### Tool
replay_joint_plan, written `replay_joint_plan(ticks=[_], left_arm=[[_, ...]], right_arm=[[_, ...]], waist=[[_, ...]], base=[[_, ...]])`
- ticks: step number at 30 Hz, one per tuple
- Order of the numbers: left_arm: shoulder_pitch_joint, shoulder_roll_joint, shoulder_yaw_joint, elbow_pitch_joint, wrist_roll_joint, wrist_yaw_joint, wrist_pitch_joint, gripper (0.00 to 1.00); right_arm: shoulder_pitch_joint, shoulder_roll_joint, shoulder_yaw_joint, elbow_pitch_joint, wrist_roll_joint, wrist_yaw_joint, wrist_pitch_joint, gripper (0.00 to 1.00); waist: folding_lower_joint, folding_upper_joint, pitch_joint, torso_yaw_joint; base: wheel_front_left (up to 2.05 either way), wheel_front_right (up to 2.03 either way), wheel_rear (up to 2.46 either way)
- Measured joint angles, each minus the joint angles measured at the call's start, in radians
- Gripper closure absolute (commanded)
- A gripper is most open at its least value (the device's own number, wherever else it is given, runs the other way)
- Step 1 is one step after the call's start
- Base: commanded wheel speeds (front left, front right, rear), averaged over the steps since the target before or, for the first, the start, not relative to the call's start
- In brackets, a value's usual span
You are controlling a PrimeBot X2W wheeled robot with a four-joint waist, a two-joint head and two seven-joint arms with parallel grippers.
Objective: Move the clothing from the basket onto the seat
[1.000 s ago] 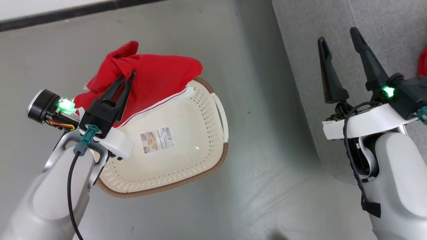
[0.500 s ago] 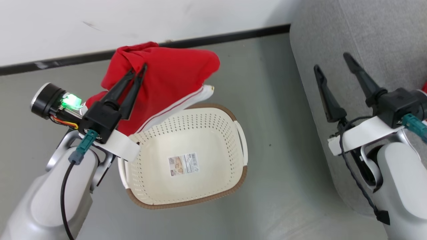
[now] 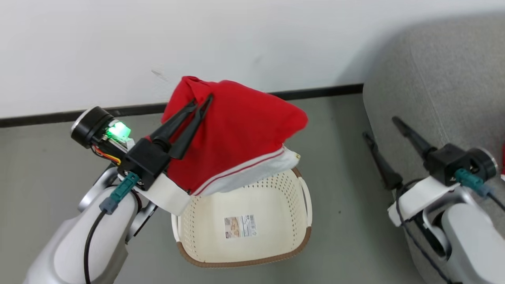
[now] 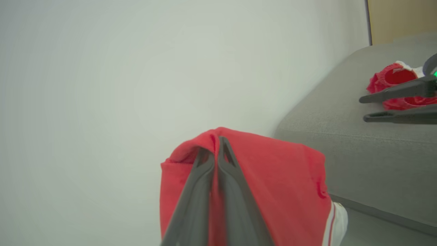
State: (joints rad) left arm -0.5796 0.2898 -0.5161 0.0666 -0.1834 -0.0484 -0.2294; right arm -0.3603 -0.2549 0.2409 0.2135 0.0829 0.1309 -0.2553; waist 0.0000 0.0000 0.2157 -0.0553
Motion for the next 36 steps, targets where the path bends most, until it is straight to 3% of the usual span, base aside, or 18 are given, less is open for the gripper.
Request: replay_joint_plan(ticks=[9,19,26,36], left_arm=[[0.004,-0.007,-0.051,-0.046,-0.01,-0.034,0.029,1.0],[0.019,-0.024,-0.101,-0.062,-0.03,-0.045,0.066,1.0],[0.034,-0.036,-0.141,-0.085,-0.06,-0.056,0.101,1.0],[0.039,-0.05,-0.179,-0.101,-0.076,-0.065,0.138,1.0]], right_arm=[[0.049,-0.021,0.152,0.012,0.112,0.0,0.0,0.0],[0.053,-0.074,0.412,-0.013,0.247,0.0,0.0,0.0],[0.02,-0.108,0.532,-0.016,0.325,0.0,0.0,0.0],[-0.062,-0.108,0.633,-0.004,0.417,0.0,0.0,0.0]], waist=[[0.0,0.0,-0.095,0.044],[0.0,0.0,-0.184,0.08],[0.0,0.0,-0.239,0.104],[0.0,0.0,-0.284,0.14]], base=[[0.0,0.0,0.0],[0.0,0.0,0.0],[0.0,0.0,0.0],[0.0,0.0,0.0]])
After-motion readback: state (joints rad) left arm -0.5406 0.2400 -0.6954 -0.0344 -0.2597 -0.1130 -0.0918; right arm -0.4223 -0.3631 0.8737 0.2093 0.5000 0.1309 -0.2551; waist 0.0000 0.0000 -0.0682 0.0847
